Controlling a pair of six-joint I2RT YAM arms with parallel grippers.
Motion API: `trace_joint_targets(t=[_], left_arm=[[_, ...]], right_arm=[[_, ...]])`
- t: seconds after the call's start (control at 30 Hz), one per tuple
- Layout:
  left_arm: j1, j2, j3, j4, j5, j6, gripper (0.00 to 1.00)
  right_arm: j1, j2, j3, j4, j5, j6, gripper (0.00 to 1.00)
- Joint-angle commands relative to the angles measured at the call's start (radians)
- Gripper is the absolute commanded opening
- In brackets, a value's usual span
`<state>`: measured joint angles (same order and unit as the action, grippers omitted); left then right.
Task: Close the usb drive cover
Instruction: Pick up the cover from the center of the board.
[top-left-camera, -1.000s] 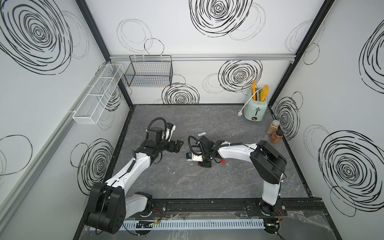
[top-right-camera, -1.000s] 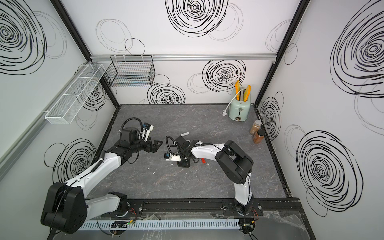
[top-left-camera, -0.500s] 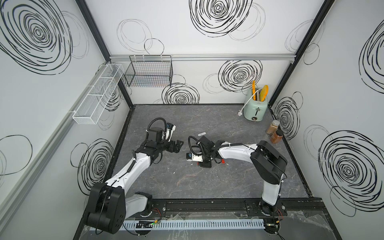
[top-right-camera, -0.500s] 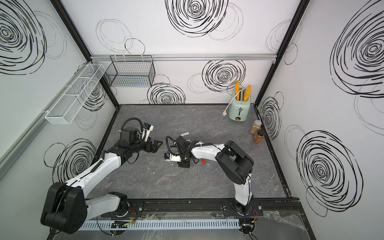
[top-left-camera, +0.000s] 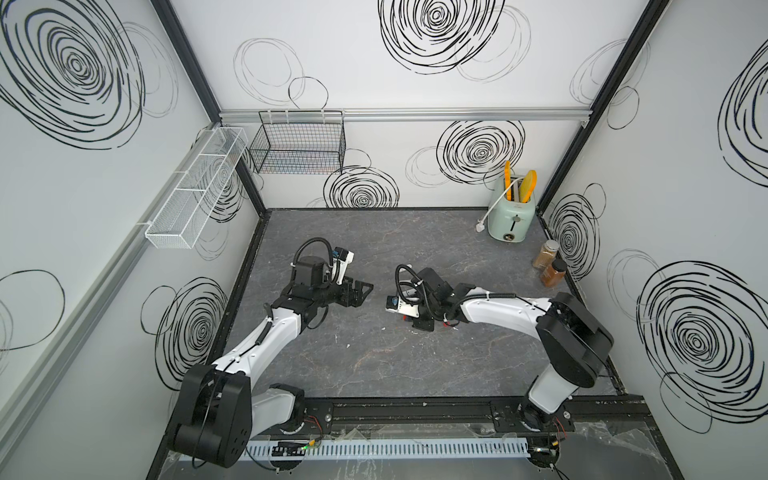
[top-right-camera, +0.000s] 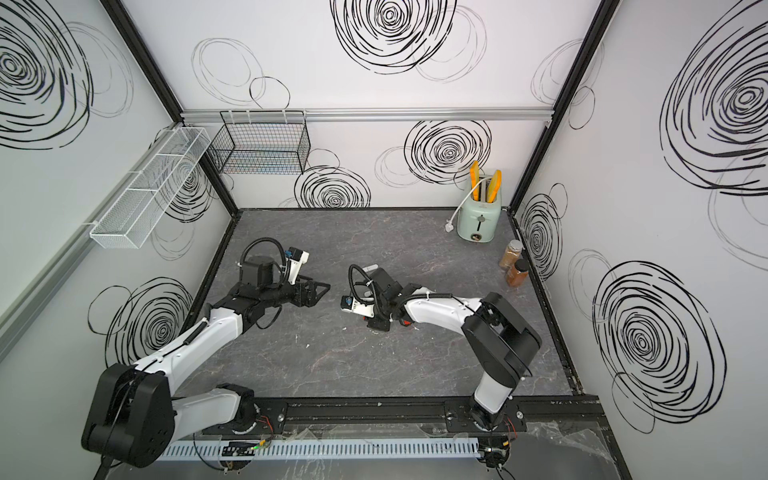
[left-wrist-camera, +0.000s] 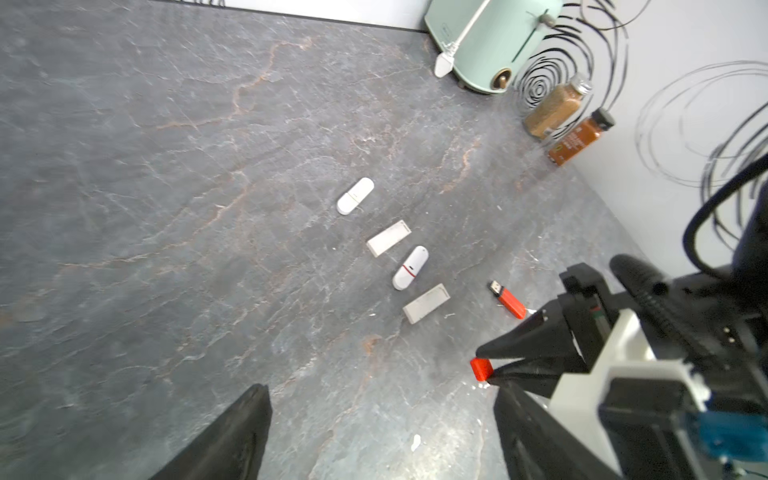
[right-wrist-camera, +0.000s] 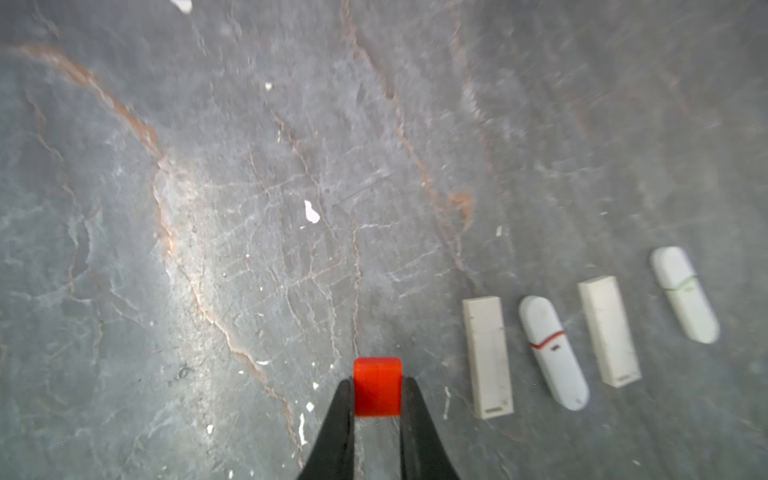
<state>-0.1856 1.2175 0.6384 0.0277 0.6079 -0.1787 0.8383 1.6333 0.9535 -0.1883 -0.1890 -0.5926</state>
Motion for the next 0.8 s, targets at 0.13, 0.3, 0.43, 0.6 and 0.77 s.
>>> trace_joint_targets(t=[0.13, 0.3, 0.43, 0.6, 0.77], left_arm=[[-0.032, 0.021, -0.039, 0.220, 0.211, -0.216, 0.73], [-0.078, 0.020, -0.054, 0.271, 0.240, -0.243, 0.68], [-0.119, 0.022, -0.046, 0.261, 0.241, -0.232, 0.66], [-0.156, 0.039, -0.045, 0.243, 0.242, -0.208, 0.57], [-0.163, 0.042, -0.050, 0.236, 0.243, -0.197, 0.45]], right_arm=[[-0.003, -0.163, -0.176, 0.457, -0.066, 0.108, 0.08], [0.022, -0.200, -0.259, 0.694, -0.033, 0.168, 0.08], [0.053, -0.183, -0.258, 0.739, -0.013, 0.168, 0.08], [0.077, -0.174, -0.263, 0.774, 0.002, 0.158, 0.08], [0.079, -0.184, -0.267, 0.785, 0.012, 0.153, 0.08]])
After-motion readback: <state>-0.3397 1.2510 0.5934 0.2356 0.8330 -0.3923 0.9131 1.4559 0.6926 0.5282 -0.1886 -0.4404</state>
